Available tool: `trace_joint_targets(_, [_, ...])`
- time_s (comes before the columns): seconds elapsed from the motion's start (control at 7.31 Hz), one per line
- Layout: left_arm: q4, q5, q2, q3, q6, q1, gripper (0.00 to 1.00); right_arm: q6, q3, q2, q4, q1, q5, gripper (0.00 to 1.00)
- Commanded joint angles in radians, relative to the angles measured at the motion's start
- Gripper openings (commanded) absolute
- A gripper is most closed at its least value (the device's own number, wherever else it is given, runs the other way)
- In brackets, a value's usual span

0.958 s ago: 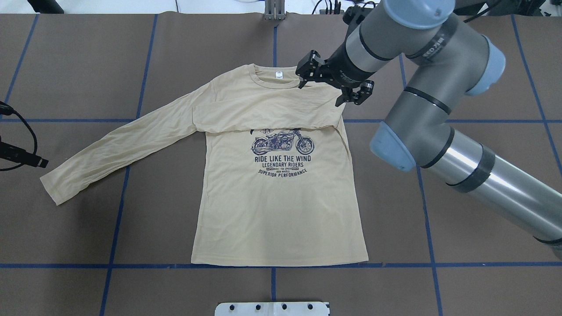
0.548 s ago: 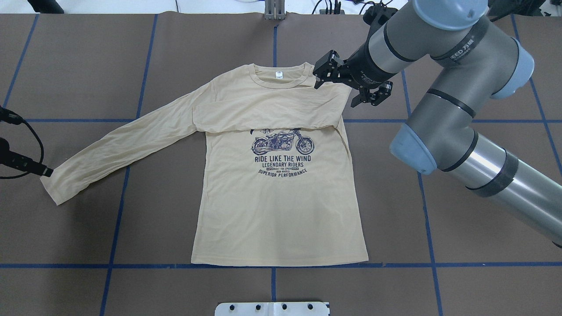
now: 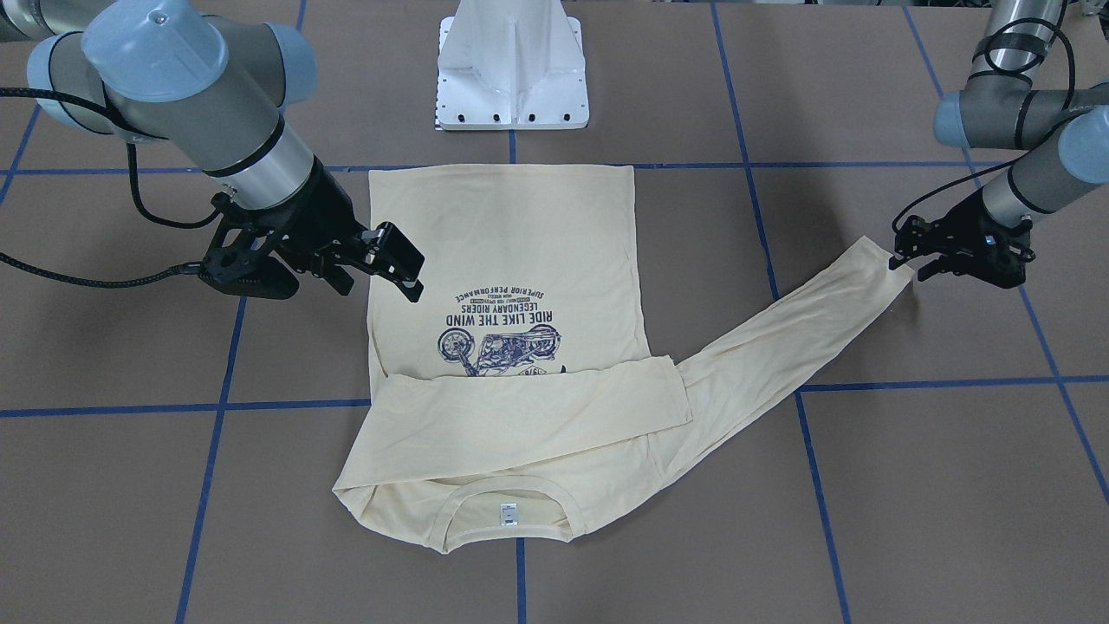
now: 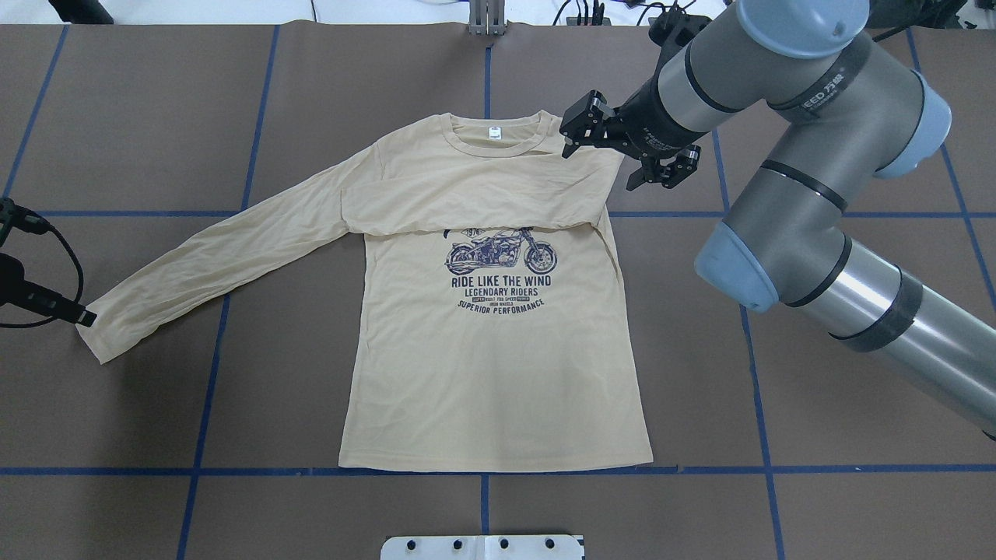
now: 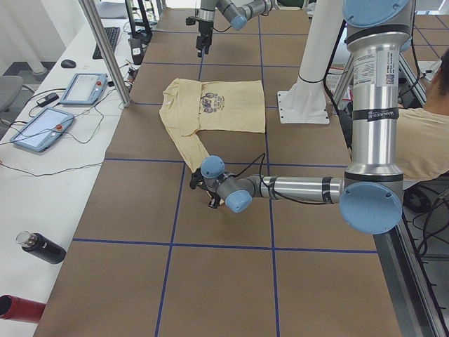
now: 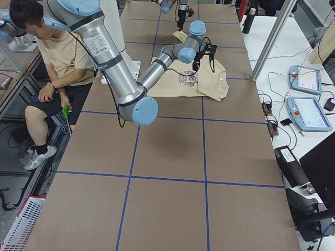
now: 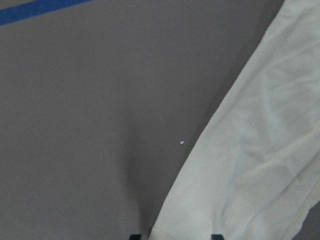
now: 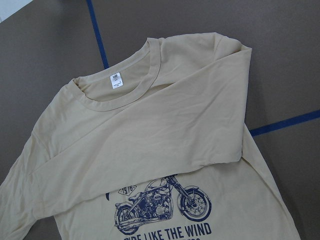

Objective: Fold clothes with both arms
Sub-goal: 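Release the sleeve and lift the right gripper away from the shirt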

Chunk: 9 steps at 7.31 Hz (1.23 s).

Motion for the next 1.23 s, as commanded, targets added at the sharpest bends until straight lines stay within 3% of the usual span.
trace_joint_targets(0.0, [-0.004, 0.000, 0.004, 0.008, 0.004, 0.000, 0.55, 0.000, -0.003, -0.001, 0.000, -0.011, -0.020, 1.00])
trace_joint_targets(0.27, [-0.004, 0.000, 0.004, 0.010, 0.003, 0.000, 0.47, 0.000, -0.003, 0.001, 0.002, -0.022, -0.039, 1.00])
trace_joint_targets(0.55, [-0.003, -0.002, 0.004, 0.003, -0.001, 0.000, 0.00, 0.000, -0.005, 0.001, 0.002, -0.028, -0.046, 0.99])
trace_joint_targets(0.96, [-0.004, -0.002, 0.006, -0.026, -0.002, -0.003, 0.00, -0.001, -0.012, -0.004, 0.003, -0.042, -0.051, 1.00])
trace_joint_targets(1.1, [0.008, -0.029, 0.009, -0.134, -0.029, -0.007, 0.00, -0.003, -0.005, -0.011, 0.003, -0.033, -0.042, 1.00])
